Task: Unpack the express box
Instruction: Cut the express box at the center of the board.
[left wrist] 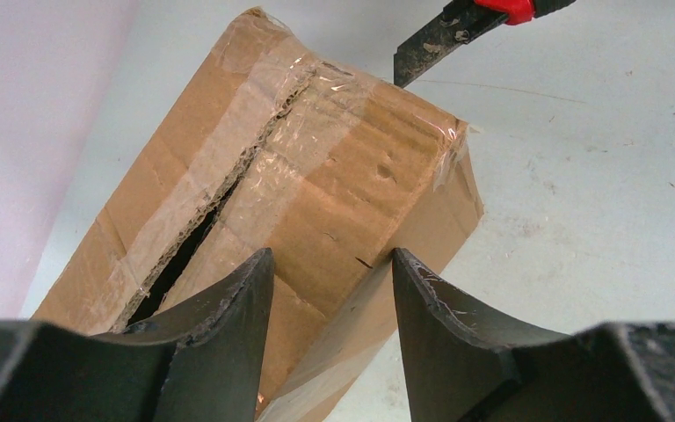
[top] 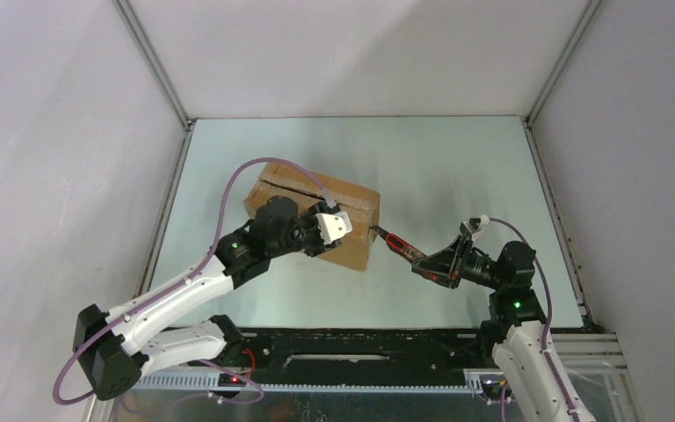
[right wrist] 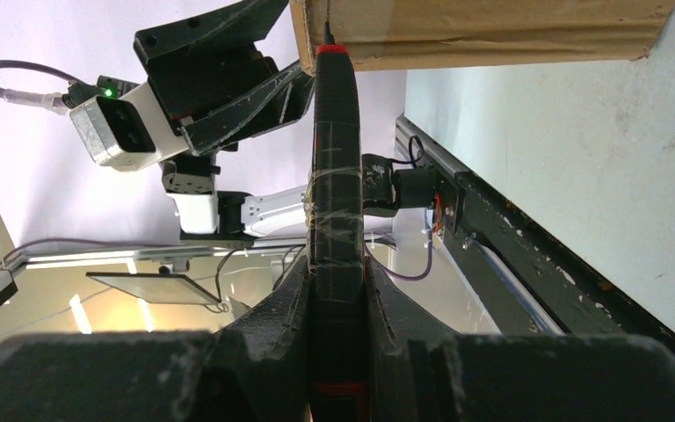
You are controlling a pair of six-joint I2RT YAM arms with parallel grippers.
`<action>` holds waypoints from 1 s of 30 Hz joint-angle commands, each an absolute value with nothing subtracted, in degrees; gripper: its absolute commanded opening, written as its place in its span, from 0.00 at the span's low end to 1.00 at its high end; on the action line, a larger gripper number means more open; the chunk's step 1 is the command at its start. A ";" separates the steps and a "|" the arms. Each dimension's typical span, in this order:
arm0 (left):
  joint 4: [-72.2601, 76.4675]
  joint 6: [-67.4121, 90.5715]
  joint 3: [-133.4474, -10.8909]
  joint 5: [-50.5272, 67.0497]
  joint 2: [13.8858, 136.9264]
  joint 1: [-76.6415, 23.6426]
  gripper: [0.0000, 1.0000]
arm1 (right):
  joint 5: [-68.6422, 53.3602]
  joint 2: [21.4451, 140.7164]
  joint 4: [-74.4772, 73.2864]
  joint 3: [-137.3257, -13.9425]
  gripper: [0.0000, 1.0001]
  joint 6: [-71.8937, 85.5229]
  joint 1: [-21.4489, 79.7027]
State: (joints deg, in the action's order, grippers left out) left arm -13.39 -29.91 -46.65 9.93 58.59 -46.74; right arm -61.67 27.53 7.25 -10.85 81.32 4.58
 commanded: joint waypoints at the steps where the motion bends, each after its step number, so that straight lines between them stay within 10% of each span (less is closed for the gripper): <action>1: -17.28 -27.74 -48.69 13.51 59.90 -47.06 0.54 | -62.94 27.05 7.85 -13.10 0.00 79.78 5.05; 30: -17.51 -27.51 -48.78 14.21 60.56 -47.06 0.54 | -63.99 27.08 11.14 -13.15 0.00 82.65 4.40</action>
